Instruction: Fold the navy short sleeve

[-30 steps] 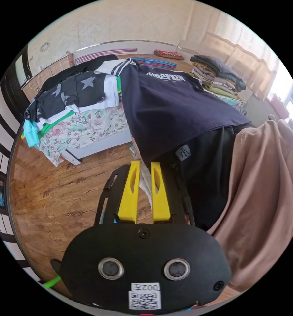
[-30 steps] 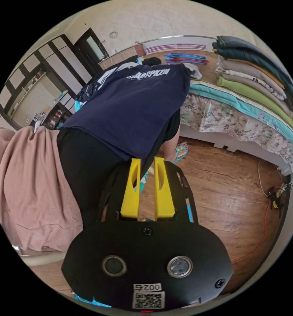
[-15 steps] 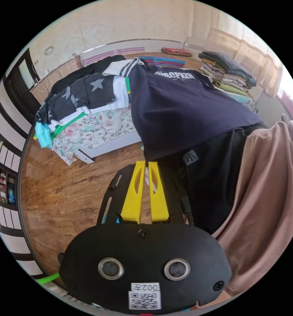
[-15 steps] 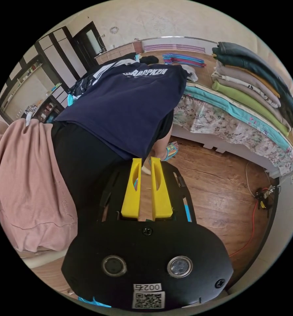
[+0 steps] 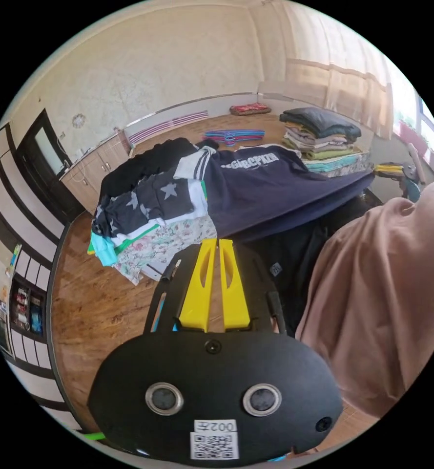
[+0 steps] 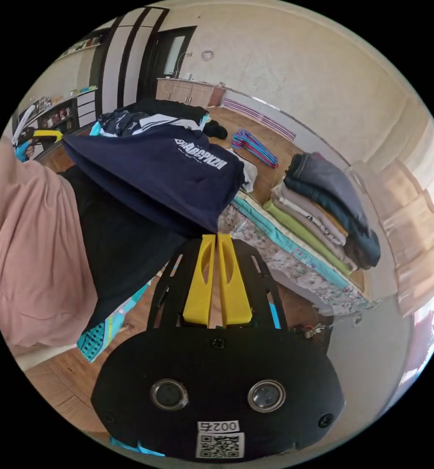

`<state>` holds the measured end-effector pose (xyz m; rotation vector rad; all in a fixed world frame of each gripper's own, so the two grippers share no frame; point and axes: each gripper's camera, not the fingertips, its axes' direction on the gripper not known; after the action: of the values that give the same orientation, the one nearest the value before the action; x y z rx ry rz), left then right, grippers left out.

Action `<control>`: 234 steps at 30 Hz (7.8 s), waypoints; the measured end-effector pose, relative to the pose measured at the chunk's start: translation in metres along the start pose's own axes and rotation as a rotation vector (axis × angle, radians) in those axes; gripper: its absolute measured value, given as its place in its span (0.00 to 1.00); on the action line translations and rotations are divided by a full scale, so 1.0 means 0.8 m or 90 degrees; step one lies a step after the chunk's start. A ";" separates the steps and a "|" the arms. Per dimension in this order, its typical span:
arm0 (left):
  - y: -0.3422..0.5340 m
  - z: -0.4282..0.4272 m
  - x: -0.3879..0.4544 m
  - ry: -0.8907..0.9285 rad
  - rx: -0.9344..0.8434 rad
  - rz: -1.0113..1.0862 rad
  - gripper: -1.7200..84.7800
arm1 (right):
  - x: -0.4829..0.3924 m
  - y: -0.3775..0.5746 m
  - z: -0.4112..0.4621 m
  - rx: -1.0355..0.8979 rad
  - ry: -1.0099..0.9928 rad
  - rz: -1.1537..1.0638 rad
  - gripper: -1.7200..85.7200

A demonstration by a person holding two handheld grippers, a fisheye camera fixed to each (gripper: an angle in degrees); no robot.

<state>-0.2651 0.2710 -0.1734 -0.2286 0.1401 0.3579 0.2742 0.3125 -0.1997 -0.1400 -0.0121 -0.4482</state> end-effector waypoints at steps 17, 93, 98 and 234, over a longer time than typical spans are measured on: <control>-0.007 0.078 0.010 0.072 -0.140 0.092 0.01 | 0.015 0.003 0.087 -0.156 -0.281 -0.030 0.01; -0.320 0.483 -0.047 -0.086 -0.092 -0.158 0.01 | 0.235 -0.171 0.522 0.041 -0.143 0.355 0.10; -0.322 0.498 -0.052 -0.116 -0.096 -0.171 0.01 | 0.239 -0.188 0.538 -0.003 -0.106 0.357 0.03; -0.702 0.760 -0.094 -0.095 -0.183 0.011 0.07 | 0.302 -0.565 0.843 -0.097 -0.139 0.131 0.09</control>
<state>-0.0739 -0.1166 0.5367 -0.4836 -0.0579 0.4100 0.3091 -0.1014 0.5383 -0.3367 -0.1767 -0.2261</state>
